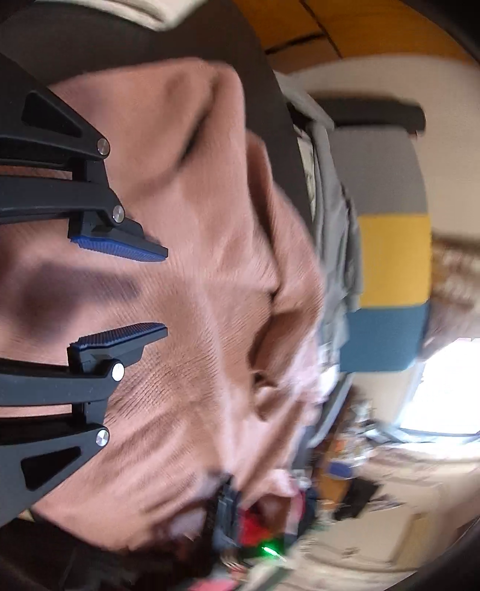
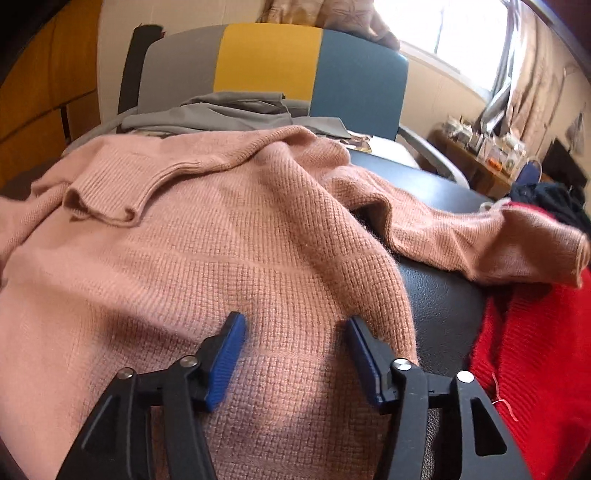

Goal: Fold clothes

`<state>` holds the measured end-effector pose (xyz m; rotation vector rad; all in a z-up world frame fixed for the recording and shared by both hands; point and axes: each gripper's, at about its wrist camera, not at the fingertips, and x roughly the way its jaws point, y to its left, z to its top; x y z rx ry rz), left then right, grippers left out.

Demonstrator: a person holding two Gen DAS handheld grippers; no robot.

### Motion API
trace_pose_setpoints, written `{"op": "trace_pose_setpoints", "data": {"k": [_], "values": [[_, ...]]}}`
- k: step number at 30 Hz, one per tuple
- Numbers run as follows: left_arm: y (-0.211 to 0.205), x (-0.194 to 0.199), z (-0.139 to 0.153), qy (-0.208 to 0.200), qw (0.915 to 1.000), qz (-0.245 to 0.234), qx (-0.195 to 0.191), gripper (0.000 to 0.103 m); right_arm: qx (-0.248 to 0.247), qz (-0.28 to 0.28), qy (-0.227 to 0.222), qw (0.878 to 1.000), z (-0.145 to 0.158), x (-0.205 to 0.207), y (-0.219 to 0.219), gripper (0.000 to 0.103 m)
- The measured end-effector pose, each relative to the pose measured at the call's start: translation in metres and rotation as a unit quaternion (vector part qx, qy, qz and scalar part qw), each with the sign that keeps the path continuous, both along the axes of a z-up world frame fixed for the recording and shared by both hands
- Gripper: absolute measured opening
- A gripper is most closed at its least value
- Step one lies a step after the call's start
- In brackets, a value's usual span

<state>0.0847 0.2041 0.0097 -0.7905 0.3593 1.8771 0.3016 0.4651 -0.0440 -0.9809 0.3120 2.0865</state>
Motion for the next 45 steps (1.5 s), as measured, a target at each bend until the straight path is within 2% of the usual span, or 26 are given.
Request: {"op": "trace_pose_setpoints", "data": {"k": [3,5,6,9,13,14,17,19,20,21,22,26,29,31,34,37,42,45], "values": [[-0.049,-0.022,0.012,-0.023,0.9974,0.062,0.029,0.039,-0.021,-0.001,0.023,1.0,0.001,0.007,0.005,0.063],[-0.081,-0.045,0.007,-0.074,0.9907,0.107,0.041,0.047,-0.016,-0.001,0.019,1.0,0.001,0.006,0.003,0.063],[-0.095,-0.056,0.002,-0.102,0.9859,0.125,0.043,0.052,-0.012,-0.001,0.016,1.0,0.002,0.006,0.002,0.063],[-0.107,-0.065,-0.018,-0.142,0.9792,0.144,0.016,0.055,-0.012,-0.001,0.018,1.0,0.001,0.004,0.003,0.064],[-0.092,-0.055,-0.036,-0.138,0.9824,0.123,-0.028,0.058,-0.016,0.0,0.024,1.0,0.001,0.007,0.003,0.064],[-0.09,-0.052,-0.036,-0.127,0.9833,0.127,-0.029,0.059,-0.016,0.0,0.024,1.0,0.001,0.007,0.002,0.064],[-0.087,-0.05,-0.039,-0.131,0.9792,0.154,-0.019,0.059,-0.017,0.001,0.025,1.0,0.0,0.007,0.004,0.065],[-0.086,-0.05,-0.037,-0.141,0.9781,0.153,-0.014,0.042,-0.018,0.001,0.027,0.999,0.0,0.007,0.005,0.065],[-0.085,-0.05,-0.036,-0.148,0.9779,0.147,-0.012,0.007,-0.018,0.001,0.027,0.999,0.001,0.007,0.005,0.065],[-0.084,-0.051,-0.032,-0.148,0.9786,0.142,-0.013,0.009,-0.017,0.001,0.026,0.999,0.001,0.007,0.006,0.065],[-0.082,-0.051,-0.027,-0.144,0.98,0.137,-0.017,0.009,-0.017,0.001,0.026,1.0,0.001,0.007,0.007,0.065],[-0.075,-0.061,0.017,-0.071,0.9904,0.112,-0.039,0.008,-0.018,0.001,0.027,0.999,0.0,0.006,0.007,0.065],[-0.076,-0.083,0.052,-0.014,0.9909,0.11,-0.075,0.008,-0.018,0.001,0.026,0.999,0.0,0.006,0.007,0.065],[-0.076,-0.099,0.069,0.027,0.9875,0.111,-0.109,0.008,-0.017,0.001,0.026,0.999,0.0,0.006,0.007,0.065],[-0.082,-0.134,0.087,0.09,0.9722,0.126,-0.176,0.009,-0.017,0.001,0.027,0.999,0.0,0.006,0.007,0.065],[-0.086,-0.171,0.093,0.139,0.9489,0.153,-0.239,0.009,-0.016,0.001,0.025,1.0,0.0,0.006,0.007,0.065],[-0.09,-0.231,0.08,0.165,0.9133,0.195,-0.318,0.009,-0.014,0.001,0.023,1.0,-0.001,0.005,0.007,0.065],[-0.092,-0.25,0.051,0.15,0.9017,0.211,-0.346,0.009,-0.012,0.0,0.02,1.0,-0.001,0.004,0.007,0.066]]}}
